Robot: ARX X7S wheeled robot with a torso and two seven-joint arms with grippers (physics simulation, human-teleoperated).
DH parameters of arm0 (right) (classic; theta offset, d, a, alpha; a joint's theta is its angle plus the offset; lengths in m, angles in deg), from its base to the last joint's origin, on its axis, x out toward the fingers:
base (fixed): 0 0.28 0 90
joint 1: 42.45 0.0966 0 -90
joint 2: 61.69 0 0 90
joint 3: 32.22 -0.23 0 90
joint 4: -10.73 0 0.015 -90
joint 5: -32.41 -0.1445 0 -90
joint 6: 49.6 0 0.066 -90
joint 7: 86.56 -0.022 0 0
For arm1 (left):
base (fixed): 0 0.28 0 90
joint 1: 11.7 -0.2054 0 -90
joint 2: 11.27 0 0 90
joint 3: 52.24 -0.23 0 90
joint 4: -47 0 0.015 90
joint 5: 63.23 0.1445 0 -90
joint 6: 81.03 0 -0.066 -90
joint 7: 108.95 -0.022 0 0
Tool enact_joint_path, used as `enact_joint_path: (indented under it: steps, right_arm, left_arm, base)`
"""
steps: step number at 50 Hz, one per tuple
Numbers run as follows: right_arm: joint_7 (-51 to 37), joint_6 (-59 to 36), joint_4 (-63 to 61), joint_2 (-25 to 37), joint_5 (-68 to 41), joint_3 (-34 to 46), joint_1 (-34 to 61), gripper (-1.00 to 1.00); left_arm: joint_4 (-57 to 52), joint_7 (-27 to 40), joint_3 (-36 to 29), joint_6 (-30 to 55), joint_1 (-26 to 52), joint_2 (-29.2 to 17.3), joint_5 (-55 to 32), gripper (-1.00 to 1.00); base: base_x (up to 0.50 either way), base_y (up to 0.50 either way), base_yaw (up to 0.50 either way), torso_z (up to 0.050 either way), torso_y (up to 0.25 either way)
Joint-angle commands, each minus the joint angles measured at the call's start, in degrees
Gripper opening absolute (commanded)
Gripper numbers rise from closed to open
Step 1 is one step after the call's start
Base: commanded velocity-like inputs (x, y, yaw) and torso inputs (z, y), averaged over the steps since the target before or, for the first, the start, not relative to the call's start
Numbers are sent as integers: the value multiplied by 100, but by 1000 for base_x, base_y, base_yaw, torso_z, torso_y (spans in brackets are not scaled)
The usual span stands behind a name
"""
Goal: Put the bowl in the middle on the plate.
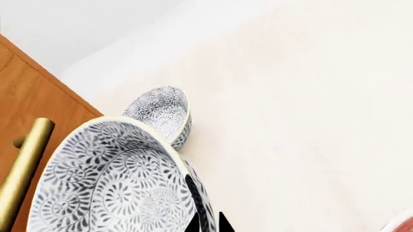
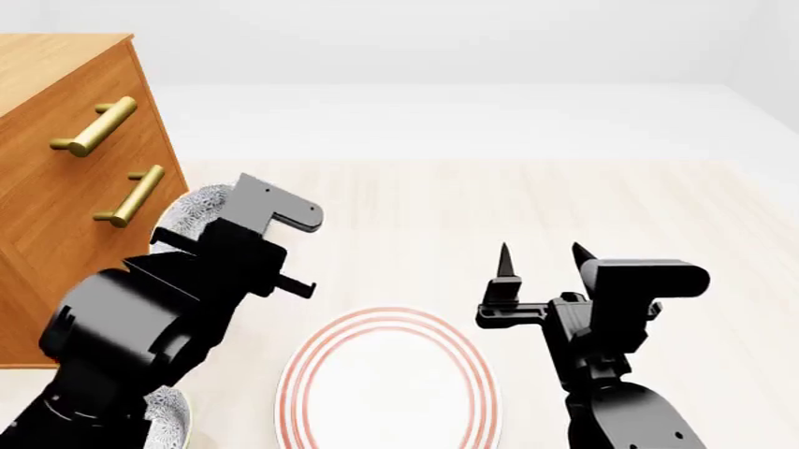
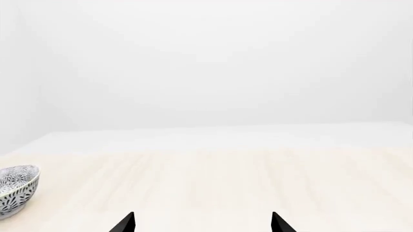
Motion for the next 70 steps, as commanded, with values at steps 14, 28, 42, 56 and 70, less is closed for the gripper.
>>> enact_joint_path:
  steps: [14,28,42,56,70]
  right_arm:
    - [-80,53,-41,65,-74,-36,-47,100]
    - [-124,20,-75,94,-103,5,-9,100]
    - [-172,-40,-124,132,-146,30,38,100]
    - [-194,28,-96,151,-172,36,-22,100]
    - [-208,89,-25,158,-189,63,-17,100]
  left_arm:
    - [-2818,-557,-2469,67,-220,-766,-270,-100]
    - [-3725,-628,-3597,-52,-206,-997,-167,-100]
    - [-4020,-657,-4046,-153,-51,-1104,-87,-100]
    - [-3883,-707,-4471,-435,45,-1095,62,-100]
    - [-3485,-764,-4790,-768,49,-960,217,-100]
  base:
    - [0,0,0,0,0]
    - [0,0,0,0,1]
    - [0,0,0,0,0]
    - [0,0,0,0,1]
    - [0,0,0,0,0]
